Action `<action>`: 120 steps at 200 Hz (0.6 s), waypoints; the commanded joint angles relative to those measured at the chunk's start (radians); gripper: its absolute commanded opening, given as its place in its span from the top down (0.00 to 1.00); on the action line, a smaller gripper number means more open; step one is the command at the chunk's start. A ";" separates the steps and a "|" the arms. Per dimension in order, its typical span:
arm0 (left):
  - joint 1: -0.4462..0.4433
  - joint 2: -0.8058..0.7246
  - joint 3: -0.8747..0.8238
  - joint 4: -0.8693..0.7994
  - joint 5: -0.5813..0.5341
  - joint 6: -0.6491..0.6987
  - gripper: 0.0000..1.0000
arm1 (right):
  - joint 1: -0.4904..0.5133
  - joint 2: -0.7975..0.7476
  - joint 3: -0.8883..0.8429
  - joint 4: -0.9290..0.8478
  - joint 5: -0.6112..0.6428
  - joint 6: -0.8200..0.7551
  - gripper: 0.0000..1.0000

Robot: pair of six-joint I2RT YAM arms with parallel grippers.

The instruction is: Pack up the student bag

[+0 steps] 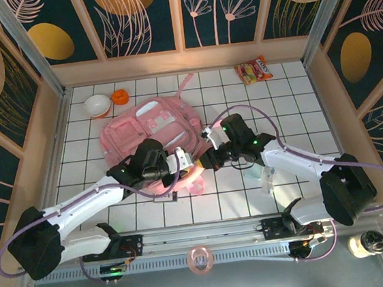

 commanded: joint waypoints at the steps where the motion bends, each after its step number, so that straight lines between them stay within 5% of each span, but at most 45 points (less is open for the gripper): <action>1: -0.002 -0.097 -0.007 -0.008 0.176 0.064 1.00 | -0.081 0.030 0.013 -0.035 0.299 -0.006 1.00; 84: -0.002 -0.154 -0.010 -0.117 0.231 0.098 1.00 | -0.103 0.085 0.078 -0.080 0.643 0.042 1.00; 120: -0.002 -0.173 -0.022 -0.107 0.186 0.069 1.00 | -0.104 0.077 0.077 -0.108 0.675 0.047 1.00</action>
